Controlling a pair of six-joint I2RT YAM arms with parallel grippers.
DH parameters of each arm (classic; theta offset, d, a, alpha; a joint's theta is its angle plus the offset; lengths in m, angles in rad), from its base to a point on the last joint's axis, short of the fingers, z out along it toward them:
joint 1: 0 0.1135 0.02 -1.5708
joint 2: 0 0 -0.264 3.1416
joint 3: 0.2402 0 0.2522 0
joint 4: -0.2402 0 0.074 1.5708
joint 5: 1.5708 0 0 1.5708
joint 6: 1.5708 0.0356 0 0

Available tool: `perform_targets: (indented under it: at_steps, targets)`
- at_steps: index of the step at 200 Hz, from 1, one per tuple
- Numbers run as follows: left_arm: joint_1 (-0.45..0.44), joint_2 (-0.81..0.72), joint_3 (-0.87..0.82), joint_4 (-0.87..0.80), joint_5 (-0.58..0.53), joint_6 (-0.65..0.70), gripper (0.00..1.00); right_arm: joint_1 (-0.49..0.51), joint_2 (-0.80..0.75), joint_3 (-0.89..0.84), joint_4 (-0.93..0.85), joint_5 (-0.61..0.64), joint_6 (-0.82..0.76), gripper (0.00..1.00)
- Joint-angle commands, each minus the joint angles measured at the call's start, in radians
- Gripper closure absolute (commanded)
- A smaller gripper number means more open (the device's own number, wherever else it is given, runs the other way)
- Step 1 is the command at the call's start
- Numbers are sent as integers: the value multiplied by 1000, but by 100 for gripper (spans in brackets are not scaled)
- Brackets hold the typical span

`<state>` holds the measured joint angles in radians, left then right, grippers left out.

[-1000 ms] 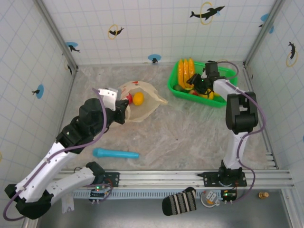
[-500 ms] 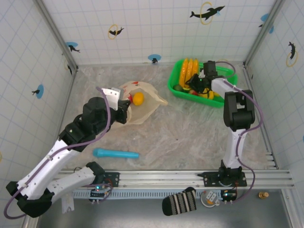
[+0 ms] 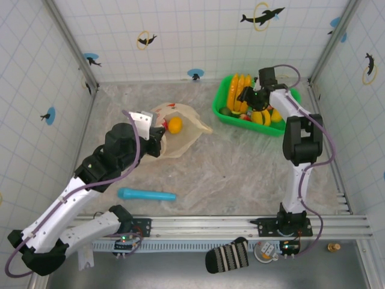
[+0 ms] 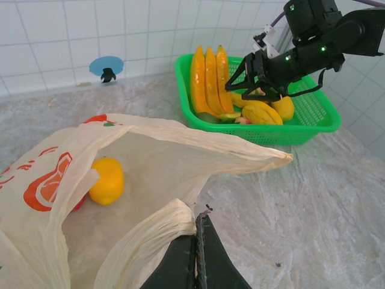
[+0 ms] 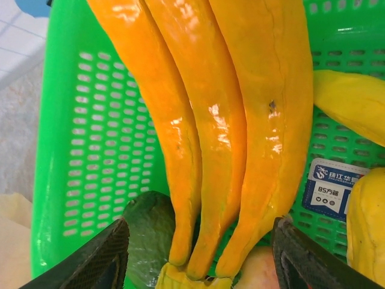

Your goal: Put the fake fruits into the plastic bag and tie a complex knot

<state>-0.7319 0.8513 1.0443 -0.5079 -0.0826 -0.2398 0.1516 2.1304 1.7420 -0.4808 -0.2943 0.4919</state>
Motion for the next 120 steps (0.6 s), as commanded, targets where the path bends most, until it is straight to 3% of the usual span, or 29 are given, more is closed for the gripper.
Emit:
perform_targets:
  at_steps: [1, 30, 120]
  targets:
    - [6, -20, 25, -12, -6, 7, 100, 18, 60, 62, -74, 13, -34, 35]
    - [6, -28, 18, -15, -11, 7, 100, 53, 150, 169, -154, 20, -65, 32]
    - [5, -36, 16, -12, -14, 9, 100, 86, 265, 219, -228, 121, -107, 34]
